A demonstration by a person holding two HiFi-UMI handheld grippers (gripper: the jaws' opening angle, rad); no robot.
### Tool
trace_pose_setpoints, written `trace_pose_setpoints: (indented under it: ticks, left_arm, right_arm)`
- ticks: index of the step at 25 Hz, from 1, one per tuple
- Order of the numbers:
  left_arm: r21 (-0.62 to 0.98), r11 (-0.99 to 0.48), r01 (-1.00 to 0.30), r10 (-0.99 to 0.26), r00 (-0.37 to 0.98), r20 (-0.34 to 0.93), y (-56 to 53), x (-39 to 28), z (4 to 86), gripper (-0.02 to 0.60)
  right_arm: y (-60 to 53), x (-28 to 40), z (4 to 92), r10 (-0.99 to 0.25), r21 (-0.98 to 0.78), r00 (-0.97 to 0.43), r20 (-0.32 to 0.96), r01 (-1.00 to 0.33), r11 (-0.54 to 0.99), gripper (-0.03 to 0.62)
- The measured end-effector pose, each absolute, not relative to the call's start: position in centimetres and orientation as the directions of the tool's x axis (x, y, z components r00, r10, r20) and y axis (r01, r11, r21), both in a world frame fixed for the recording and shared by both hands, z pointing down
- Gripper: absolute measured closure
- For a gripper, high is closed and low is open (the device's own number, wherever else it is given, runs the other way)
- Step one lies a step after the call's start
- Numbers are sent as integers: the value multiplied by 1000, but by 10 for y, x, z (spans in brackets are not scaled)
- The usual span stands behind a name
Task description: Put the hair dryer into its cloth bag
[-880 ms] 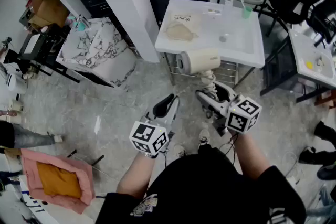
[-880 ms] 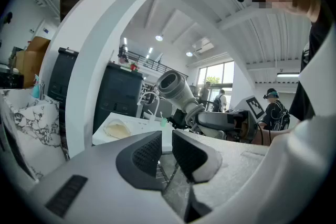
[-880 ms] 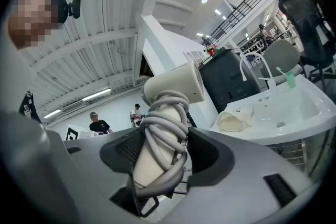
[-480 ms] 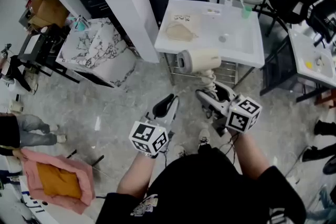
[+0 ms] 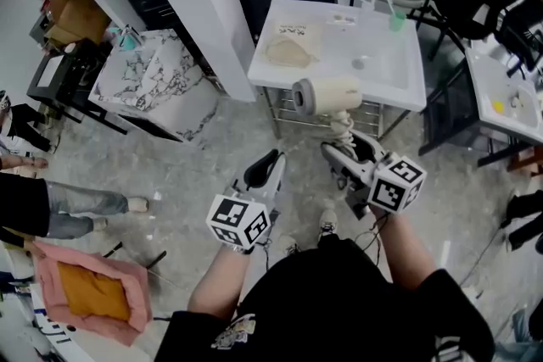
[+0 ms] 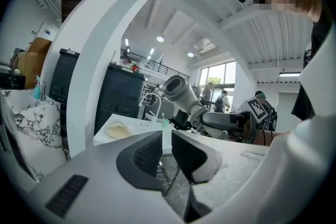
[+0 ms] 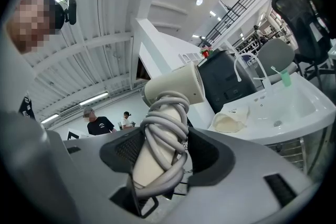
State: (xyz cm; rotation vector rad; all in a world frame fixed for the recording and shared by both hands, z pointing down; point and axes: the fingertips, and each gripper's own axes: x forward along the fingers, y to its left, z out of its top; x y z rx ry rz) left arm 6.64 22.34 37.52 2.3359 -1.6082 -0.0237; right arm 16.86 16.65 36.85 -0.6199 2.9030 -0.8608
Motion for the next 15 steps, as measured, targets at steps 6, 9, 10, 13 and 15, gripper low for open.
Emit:
trace_pose_setpoints:
  ticks: [6, 9, 10, 13, 15]
  left_arm:
    - [240, -338, -910, -908, 382, 172, 208, 76, 378, 439]
    - [228, -334, -915, -907, 378, 185, 198, 83, 379, 410]
    - [226, -332, -916, -908, 375, 187, 195, 85, 379, 401]
    - [221, -324, -920, -911, 366, 188, 183, 90, 380, 389]
    - [221, -319, -921, -913, 362, 187, 174, 93, 379, 387]
  right_arm:
    - [149, 177, 368, -394, -528, -917, 64, -366, 766, 336]
    - [138, 184, 369, -391, -528, -918, 66, -365, 767, 336]
    - [134, 186, 370, -390, -528, -919, 67, -364, 767, 336]
    - [121, 193, 370, -388, -527, -919, 66, -362, 769, 336]
    - [111, 198, 370, -386, -525, -920, 65, -361, 771, 336]
